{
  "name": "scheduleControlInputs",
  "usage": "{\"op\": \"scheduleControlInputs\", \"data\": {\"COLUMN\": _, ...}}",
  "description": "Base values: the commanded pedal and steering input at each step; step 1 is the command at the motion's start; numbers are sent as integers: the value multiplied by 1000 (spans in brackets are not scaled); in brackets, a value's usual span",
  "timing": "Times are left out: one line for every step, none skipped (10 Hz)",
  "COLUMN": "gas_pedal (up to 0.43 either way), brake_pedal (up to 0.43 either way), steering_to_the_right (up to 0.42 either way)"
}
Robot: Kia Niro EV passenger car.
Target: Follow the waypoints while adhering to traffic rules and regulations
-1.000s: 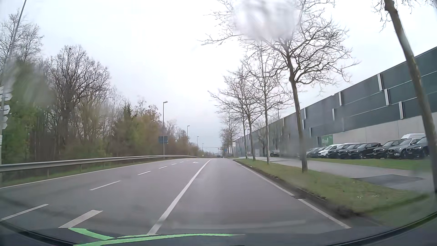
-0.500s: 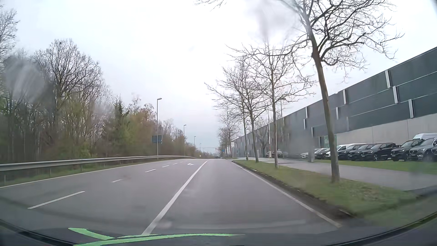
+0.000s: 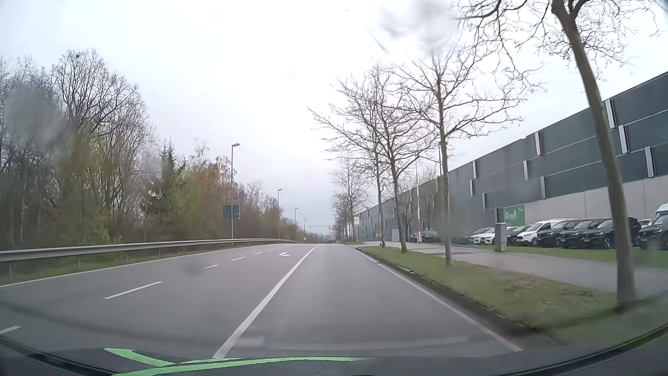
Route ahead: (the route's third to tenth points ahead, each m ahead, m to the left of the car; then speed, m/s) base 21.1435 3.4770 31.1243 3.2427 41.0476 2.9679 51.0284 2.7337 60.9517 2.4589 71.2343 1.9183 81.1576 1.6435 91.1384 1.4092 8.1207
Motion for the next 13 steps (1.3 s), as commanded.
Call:
{"op": "scheduleControlInputs", "data": {"gas_pedal": 398, "brake_pedal": 0, "steering_to_the_right": -2}}
{"op": "scheduleControlInputs", "data": {"gas_pedal": 409, "brake_pedal": 0, "steering_to_the_right": -2}}
{"op": "scheduleControlInputs", "data": {"gas_pedal": 421, "brake_pedal": 0, "steering_to_the_right": -2}}
{"op": "scheduleControlInputs", "data": {"gas_pedal": 421, "brake_pedal": 0, "steering_to_the_right": -3}}
{"op": "scheduleControlInputs", "data": {"gas_pedal": 421, "brake_pedal": 0, "steering_to_the_right": -3}}
{"op": "scheduleControlInputs", "data": {"gas_pedal": 421, "brake_pedal": 0, "steering_to_the_right": -5}}
{"op": "scheduleControlInputs", "data": {"gas_pedal": 421, "brake_pedal": 0, "steering_to_the_right": -6}}
{"op": "scheduleControlInputs", "data": {"gas_pedal": 421, "brake_pedal": 0, "steering_to_the_right": -6}}
{"op": "scheduleControlInputs", "data": {"gas_pedal": 421, "brake_pedal": 0, "steering_to_the_right": -6}}
{"op": "scheduleControlInputs", "data": {"gas_pedal": 421, "brake_pedal": 0, "steering_to_the_right": -6}}
{"op": "scheduleControlInputs", "data": {"gas_pedal": 421, "brake_pedal": 0, "steering_to_the_right": -6}}
{"op": "scheduleControlInputs", "data": {"gas_pedal": 421, "brake_pedal": 0, "steering_to_the_right": -6}}
{"op": "scheduleControlInputs", "data": {"gas_pedal": 421, "brake_pedal": 0, "steering_to_the_right": -6}}
